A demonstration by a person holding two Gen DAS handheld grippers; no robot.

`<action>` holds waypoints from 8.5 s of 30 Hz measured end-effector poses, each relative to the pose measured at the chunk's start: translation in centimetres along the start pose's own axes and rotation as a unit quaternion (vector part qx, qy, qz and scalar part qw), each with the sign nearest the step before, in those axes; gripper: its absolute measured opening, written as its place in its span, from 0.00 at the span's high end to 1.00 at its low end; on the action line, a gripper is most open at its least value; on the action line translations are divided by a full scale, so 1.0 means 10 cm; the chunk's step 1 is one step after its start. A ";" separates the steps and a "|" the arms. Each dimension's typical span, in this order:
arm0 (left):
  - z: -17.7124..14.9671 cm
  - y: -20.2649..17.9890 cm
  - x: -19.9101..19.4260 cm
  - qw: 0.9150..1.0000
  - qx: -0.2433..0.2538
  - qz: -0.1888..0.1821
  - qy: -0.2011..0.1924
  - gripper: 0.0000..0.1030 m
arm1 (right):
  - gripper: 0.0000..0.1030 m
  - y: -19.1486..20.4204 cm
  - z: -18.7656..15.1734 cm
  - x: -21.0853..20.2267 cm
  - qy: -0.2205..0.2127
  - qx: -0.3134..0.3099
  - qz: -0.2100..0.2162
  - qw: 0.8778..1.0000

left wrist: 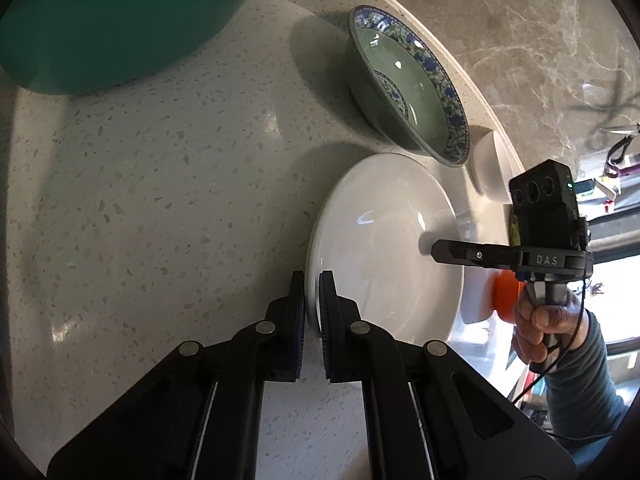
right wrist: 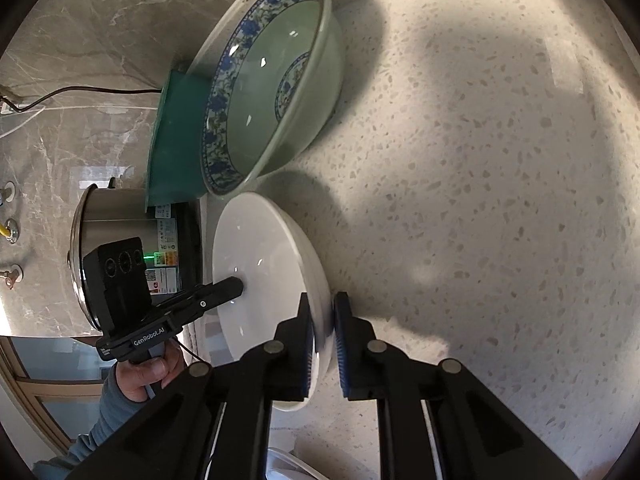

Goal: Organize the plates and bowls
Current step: 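Carry the white deep plate with both grippers and lower it onto the stacked plates, then open both grippers and release the deep plate on the stack, then move both grippers to the blue-patterned green bowl, then close both grippers on opposite rims of the blue-patterned bowl, then carry the blue-patterned bowl onto the plate stack and open both grippers, then move both grippers to the small white bowl and close on its rims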

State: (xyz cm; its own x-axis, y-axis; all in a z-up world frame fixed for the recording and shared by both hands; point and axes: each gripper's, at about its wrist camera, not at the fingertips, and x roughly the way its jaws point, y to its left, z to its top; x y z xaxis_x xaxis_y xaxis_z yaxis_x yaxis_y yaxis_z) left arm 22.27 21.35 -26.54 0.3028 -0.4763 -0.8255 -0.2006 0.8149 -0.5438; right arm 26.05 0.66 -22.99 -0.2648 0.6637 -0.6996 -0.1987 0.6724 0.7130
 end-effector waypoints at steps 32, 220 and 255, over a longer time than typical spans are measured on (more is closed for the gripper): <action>-0.96 -1.21 -0.82 0.996 0.083 -0.042 0.007 0.95 | 0.85 0.55 -1.26 -1.06 -0.083 0.008 0.023 0.996; -0.21 -2.62 -0.10 0.979 0.178 -0.073 -0.061 0.00 | 0.15 -0.54 -1.86 -2.26 -0.315 0.138 -0.041 0.938; 1.52 -2.88 1.77 0.974 0.213 0.061 0.055 0.26 | 0.34 -1.04 0.14 -1.95 -0.234 0.143 -0.090 0.957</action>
State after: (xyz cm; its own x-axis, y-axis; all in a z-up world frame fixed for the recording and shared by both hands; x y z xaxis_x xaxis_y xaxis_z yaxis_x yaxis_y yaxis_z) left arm 47.59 -5.54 -23.15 0.1938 -0.3811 -0.9040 0.1831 0.9193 -0.3483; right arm 34.65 -18.80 -16.80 0.2144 0.5571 -0.8023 0.0824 0.8081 0.5832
